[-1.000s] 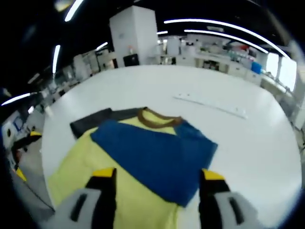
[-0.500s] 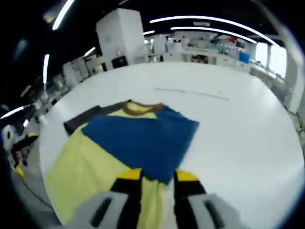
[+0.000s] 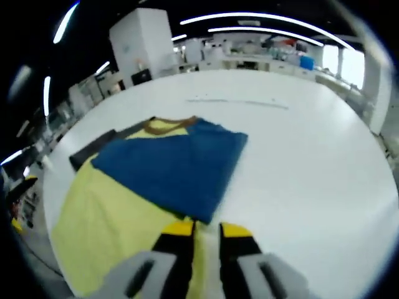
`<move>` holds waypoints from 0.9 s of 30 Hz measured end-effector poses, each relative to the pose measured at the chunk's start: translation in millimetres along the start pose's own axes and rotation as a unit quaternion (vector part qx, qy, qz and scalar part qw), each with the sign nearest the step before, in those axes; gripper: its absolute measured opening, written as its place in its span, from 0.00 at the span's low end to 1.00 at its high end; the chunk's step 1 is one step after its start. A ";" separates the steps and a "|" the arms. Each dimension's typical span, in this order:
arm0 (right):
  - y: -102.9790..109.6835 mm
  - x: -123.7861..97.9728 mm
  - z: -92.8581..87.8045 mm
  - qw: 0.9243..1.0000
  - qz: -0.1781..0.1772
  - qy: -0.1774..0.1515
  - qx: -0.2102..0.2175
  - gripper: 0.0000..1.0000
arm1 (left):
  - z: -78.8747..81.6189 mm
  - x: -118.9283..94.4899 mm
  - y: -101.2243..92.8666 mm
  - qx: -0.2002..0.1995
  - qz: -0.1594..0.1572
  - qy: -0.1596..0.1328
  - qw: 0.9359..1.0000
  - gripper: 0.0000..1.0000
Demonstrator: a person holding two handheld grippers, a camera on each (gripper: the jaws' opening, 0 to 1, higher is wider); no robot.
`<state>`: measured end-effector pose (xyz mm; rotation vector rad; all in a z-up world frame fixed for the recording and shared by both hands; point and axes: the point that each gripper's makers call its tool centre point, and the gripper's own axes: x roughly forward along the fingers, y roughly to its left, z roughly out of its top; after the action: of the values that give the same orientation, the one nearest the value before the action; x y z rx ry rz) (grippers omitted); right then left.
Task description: Fold the garment on the visible template until the final outline fits inside the template.
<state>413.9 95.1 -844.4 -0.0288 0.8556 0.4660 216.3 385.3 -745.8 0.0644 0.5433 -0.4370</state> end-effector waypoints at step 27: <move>-17.9 -7.9 -3.1 0.999 -0.036 -0.018 -0.001 0.00 | 3.2 1.7 -3.8 0.003 0.013 0.006 1.000 0.99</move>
<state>414.5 75.4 -843.5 -0.0531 0.8166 0.3991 217.6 380.6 -743.7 0.0795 0.5523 -0.4127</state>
